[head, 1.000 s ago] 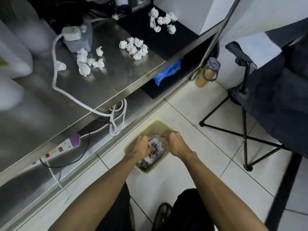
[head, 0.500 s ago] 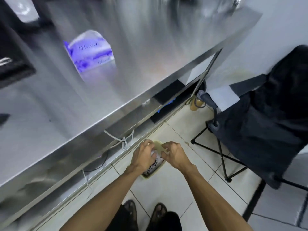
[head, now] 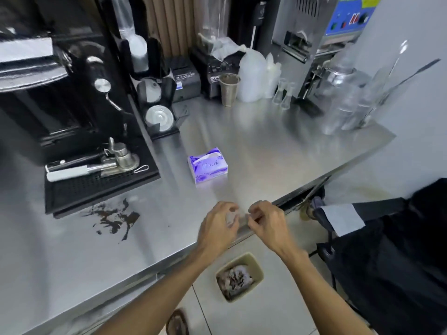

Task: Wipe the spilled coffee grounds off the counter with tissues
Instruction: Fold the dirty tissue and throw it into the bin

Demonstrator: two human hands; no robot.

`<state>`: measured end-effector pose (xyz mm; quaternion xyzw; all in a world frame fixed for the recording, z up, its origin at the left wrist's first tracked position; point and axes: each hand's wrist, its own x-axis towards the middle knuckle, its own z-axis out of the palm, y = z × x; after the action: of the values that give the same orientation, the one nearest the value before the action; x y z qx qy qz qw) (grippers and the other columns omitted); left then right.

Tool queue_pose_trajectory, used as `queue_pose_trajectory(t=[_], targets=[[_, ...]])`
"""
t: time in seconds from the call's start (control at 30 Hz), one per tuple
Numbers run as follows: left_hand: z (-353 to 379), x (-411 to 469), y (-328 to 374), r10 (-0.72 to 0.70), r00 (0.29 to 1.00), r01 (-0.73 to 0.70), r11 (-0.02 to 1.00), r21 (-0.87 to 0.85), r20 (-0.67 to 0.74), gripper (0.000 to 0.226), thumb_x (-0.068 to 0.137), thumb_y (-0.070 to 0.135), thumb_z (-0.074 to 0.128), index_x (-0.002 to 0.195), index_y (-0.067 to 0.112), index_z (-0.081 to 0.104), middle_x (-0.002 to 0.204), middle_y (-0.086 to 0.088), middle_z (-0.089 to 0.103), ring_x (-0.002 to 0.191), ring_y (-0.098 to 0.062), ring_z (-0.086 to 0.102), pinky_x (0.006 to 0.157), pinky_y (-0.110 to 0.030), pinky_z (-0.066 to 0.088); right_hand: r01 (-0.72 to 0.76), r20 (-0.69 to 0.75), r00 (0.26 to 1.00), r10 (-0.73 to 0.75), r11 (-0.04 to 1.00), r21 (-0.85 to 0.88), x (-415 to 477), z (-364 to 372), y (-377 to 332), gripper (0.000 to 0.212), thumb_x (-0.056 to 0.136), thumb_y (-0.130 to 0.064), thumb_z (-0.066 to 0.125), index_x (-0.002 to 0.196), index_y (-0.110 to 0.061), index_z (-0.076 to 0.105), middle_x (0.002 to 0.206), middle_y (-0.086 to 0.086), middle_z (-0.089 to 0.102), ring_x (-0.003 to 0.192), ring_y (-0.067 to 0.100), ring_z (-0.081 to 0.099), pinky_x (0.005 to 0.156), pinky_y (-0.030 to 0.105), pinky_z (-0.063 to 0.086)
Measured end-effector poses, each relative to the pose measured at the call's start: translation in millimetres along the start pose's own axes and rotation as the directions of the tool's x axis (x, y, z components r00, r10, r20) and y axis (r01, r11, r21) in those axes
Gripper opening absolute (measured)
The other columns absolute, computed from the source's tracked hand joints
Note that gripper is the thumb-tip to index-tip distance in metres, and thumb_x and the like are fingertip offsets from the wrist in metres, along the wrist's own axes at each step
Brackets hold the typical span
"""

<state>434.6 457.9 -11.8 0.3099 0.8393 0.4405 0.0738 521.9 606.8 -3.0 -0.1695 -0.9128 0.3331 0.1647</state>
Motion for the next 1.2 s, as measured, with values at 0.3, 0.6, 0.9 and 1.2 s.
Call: queue_pose_trajectory(t=[0.3,0.6,0.9,1.2], targets=[[-86,108,-63,-0.134,0.985,0.141,0.988,0.063,-0.107,0.084,0.059,0.055,0.077,0.130,0.029,0.039,0.126,0.004,0.042,0.115,-0.017,0.049,0.095,-0.037,0.047,0.135,-0.037,0.990,-0.136,0.990,-0.033,134,33,-70,0.027,0.071,-0.008,0.065,0.094,-0.014,0.053,0.097,-0.003,0.052,0.083,0.018,0.051,0.071,0.033,0.044],[-83,160,-97,-0.134,0.971,0.088,0.970,0.227,0.200,0.104,0.052,0.075,0.068,0.141,0.035,0.030,0.140,0.004,0.042,0.124,-0.025,0.041,0.104,-0.042,0.038,0.195,0.179,0.971,-0.160,0.960,-0.201,205,66,-85,0.035,0.063,0.002,0.057,0.093,-0.013,0.050,0.094,0.005,0.048,0.071,0.031,0.052,0.060,0.037,0.045],[-78,165,-112,-0.126,0.967,0.075,0.971,0.226,0.221,0.081,0.067,0.062,0.070,0.137,0.037,0.040,0.128,0.006,0.044,0.115,-0.022,0.040,0.102,-0.035,0.039,0.158,0.029,0.987,-0.157,0.987,-0.026,208,54,-91,0.027,0.070,0.006,0.062,0.090,-0.010,0.052,0.091,0.004,0.053,0.075,0.021,0.058,0.064,0.010,0.041],[-82,166,-108,-0.125,0.965,0.061,0.962,0.265,0.232,0.074,0.066,0.063,0.070,0.126,0.026,0.049,0.126,0.003,0.046,0.113,-0.024,0.041,0.100,-0.036,0.040,0.074,-0.207,0.978,-0.016,0.958,0.277,215,15,-130,0.033,0.073,0.002,0.069,0.095,-0.014,0.051,0.092,-0.002,0.060,0.082,0.015,0.067,0.068,0.026,0.051]])
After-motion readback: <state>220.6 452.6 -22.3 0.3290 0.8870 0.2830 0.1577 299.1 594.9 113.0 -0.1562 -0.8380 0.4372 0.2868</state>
